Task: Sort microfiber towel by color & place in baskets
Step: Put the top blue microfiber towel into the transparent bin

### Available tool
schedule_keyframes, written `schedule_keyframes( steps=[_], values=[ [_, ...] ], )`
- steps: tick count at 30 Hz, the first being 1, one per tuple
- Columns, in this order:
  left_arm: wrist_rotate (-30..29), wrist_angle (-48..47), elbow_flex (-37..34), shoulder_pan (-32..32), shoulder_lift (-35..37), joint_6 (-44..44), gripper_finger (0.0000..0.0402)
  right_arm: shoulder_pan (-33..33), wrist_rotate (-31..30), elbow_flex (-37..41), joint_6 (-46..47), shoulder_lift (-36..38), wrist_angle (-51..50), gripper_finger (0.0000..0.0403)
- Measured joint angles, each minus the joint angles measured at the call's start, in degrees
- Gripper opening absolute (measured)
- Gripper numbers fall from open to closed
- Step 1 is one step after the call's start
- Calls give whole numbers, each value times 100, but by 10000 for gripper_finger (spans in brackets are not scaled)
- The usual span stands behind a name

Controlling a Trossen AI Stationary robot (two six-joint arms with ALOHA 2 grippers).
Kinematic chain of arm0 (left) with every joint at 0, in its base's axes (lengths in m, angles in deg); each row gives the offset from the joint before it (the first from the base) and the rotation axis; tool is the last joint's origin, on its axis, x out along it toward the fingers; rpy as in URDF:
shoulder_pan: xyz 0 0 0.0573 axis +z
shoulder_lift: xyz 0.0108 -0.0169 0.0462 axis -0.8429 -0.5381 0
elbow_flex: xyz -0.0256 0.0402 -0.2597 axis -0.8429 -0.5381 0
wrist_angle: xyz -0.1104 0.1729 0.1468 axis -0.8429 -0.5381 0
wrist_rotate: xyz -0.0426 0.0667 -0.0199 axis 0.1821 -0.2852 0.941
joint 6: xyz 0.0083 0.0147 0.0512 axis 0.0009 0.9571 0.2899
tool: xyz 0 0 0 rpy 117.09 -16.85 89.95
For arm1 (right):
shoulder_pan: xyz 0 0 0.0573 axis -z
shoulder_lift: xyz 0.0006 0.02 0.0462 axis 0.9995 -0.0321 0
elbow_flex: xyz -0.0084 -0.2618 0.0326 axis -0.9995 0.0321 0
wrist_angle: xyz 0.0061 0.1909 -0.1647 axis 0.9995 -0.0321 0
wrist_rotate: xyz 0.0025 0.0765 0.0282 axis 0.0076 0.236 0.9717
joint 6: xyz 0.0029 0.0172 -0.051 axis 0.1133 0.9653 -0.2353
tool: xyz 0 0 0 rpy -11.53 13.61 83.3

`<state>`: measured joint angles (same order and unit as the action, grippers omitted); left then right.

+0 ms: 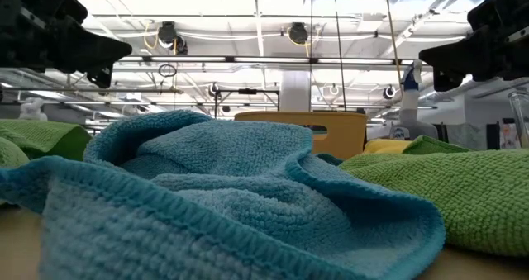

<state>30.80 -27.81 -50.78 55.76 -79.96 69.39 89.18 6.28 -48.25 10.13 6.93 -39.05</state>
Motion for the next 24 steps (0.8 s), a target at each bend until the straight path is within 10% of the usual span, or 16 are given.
schedule_keyframes(
  steps=[11,24],
  values=[
    [-284,-28,264,10,-2,293,22,0,-1,1,0,0,0,0],
    [-1244,-1613,3361,10,-1371,354,22,1,0,1,0,0,2,0]
  ],
)
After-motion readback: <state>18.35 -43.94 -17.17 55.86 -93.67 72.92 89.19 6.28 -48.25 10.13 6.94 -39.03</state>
